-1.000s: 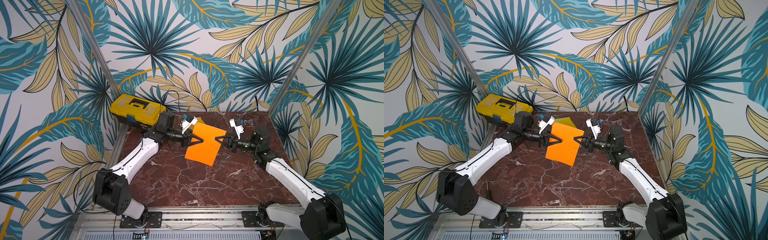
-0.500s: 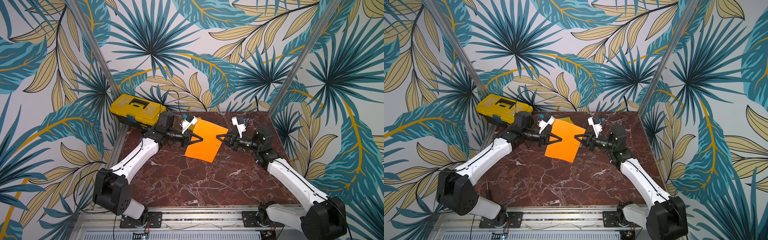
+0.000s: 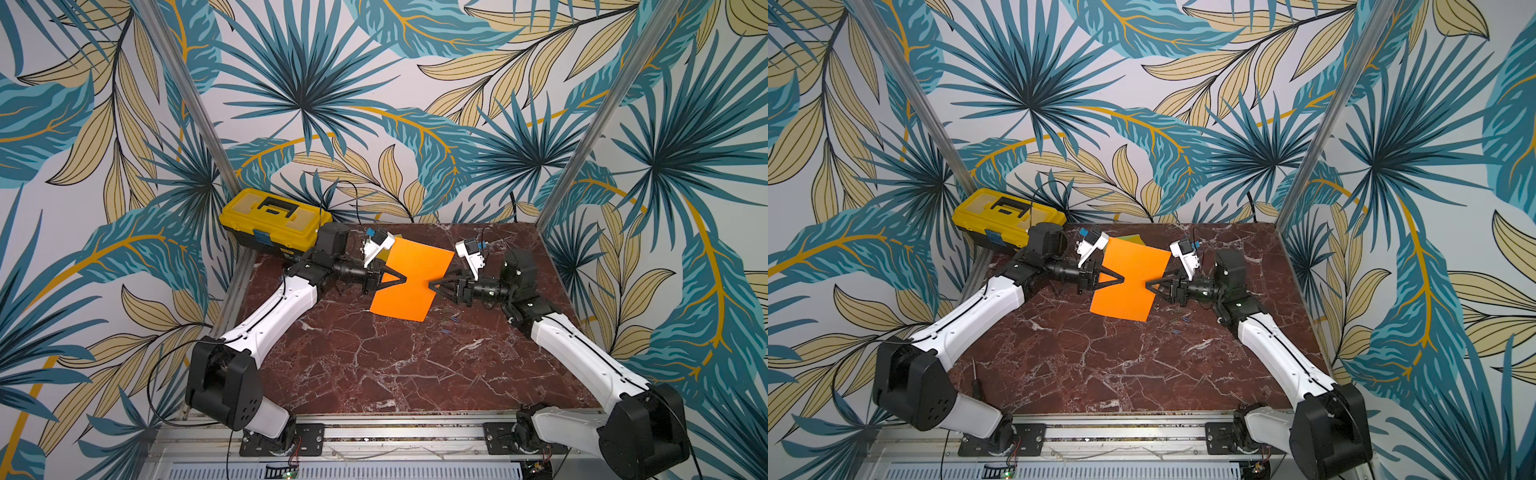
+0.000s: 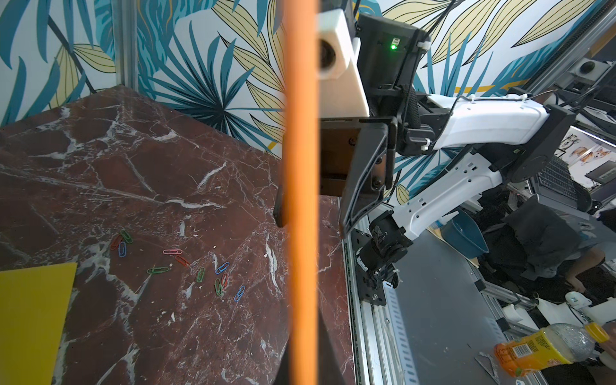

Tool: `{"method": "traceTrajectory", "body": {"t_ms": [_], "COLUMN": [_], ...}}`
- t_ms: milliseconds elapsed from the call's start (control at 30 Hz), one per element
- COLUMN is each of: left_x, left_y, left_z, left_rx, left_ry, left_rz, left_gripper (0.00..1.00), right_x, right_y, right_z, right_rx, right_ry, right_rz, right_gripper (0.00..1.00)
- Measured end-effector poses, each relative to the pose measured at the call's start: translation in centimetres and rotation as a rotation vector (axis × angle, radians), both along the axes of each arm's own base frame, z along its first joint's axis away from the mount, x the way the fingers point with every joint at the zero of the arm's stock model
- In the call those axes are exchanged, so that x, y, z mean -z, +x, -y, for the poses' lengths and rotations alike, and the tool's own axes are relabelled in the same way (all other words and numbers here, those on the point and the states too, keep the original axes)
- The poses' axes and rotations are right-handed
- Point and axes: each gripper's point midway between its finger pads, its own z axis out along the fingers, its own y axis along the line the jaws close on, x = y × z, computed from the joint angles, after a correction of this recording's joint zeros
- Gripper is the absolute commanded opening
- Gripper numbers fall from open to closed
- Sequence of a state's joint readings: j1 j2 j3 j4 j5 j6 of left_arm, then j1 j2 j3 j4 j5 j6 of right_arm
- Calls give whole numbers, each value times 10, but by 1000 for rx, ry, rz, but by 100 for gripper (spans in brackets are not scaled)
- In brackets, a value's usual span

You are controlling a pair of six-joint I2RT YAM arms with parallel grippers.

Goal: Unclip the paperclips from the documents
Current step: Remove the paper clip from the document.

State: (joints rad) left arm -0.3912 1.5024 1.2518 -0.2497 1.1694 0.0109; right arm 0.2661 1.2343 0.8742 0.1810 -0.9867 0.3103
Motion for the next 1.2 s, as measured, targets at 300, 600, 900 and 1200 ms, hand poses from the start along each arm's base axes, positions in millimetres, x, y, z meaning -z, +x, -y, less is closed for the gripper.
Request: {"method": "traceTrajectory", "body": {"t_ms": [300,600,900,1200], "left_x": [1,0,-2,-5], "left_y": [1,0,-1,-1], "left_z": [-1,-2,-3,-5], "left_rx": [-2,2,6,1], "left_ry": [0,-4,-8,-12], "left_rz": [-2,-4,-1,8], "left_gripper": [0,0,0,0], "right_x": [5,14,14,8], "right_y": [-2,-5,-5,-10], "right_z": [0,0,1,5], "right_rx": [-14,-17,-17,-10], "right_ry": [-14,-29,-25,-15], "right_rz": [0,-20,-30,-17], "right_gripper": [42,35,18,10]}}
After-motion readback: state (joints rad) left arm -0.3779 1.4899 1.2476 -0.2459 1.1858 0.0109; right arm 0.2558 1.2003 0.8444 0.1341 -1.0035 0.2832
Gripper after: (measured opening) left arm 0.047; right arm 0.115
